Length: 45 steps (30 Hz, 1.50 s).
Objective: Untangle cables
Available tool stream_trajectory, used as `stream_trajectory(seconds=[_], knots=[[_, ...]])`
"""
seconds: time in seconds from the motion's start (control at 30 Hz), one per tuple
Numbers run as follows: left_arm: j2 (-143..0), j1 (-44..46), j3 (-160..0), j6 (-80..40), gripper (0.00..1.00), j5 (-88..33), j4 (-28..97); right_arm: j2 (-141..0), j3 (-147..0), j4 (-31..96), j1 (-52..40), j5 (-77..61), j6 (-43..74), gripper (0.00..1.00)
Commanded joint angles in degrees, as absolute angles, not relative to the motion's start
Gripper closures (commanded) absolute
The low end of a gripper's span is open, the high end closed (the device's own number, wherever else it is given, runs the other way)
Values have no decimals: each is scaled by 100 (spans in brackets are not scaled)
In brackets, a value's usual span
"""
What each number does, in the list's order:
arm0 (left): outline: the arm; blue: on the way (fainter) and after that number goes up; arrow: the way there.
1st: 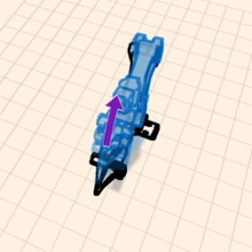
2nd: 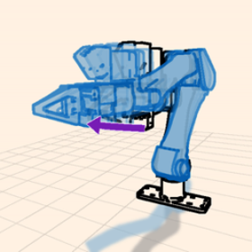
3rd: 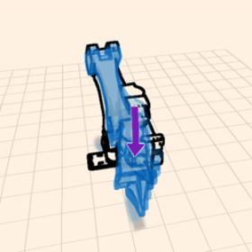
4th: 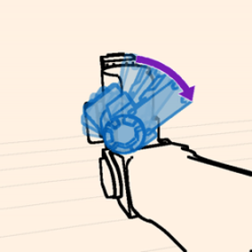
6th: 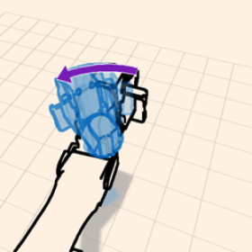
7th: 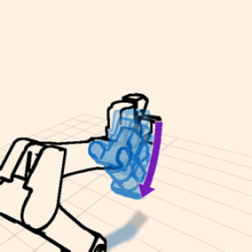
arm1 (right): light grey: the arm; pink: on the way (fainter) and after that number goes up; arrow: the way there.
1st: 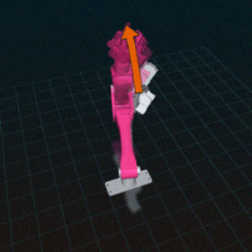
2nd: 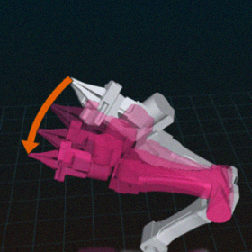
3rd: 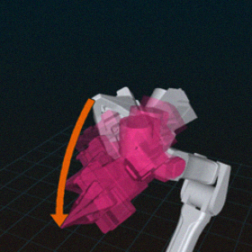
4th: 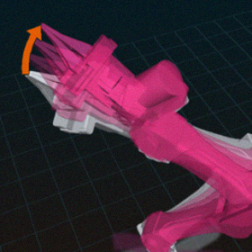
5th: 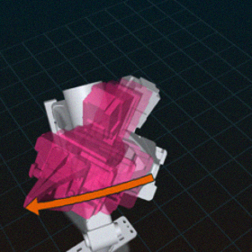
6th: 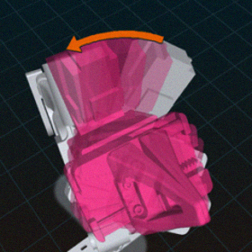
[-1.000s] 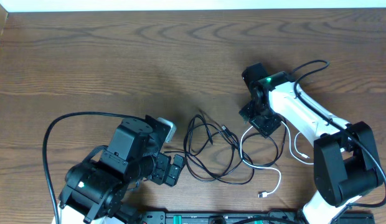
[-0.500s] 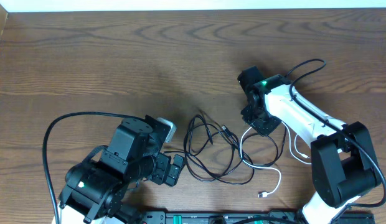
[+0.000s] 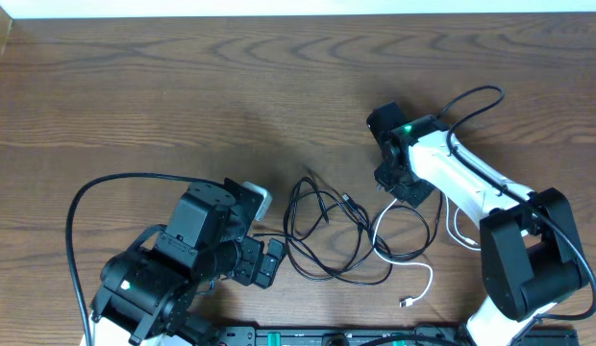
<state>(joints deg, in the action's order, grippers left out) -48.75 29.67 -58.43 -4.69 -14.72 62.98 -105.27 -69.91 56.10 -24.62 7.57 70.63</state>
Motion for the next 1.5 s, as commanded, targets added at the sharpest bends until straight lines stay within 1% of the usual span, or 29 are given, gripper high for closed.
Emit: stream_trajectory(seconds=[0.0,0.2,0.37,0.5,0.73,0.87,1.17,1.47], knots=[[-4860,2947,-5900,-480,2,-1498,6322,-10510,-6973,5275,-2523,799,6272,99],[-4860,2947,-5900,-480,2,-1498,6329,-10335,-7404,4825,-2502,521,4657,99],[-4860,2947,-5900,-482,2,-1498,6329,-9929,-8093,4836,-2495,469,3977,99],[-4860,2947,-5898,-480,2,-1498,6329,-9465,-8781,4751,-2495,51,3264,99],[-4860,2947,-5900,-480,2,-1498,6329,-8674,-10033,4689,-2456,-14,3094,99],[-4860,2947,-5898,-480,2,-1498,6335,-8276,-10503,4517,-2300,115,3098,99],[-4860,2947,-5898,-480,2,-1498,6342,-7594,-10604,4504,-1828,672,3098,99],[-4860,2947,-5898,-482,2,-1498,6348,-7712,-10602,5164,-1446,1221,2842,99]])
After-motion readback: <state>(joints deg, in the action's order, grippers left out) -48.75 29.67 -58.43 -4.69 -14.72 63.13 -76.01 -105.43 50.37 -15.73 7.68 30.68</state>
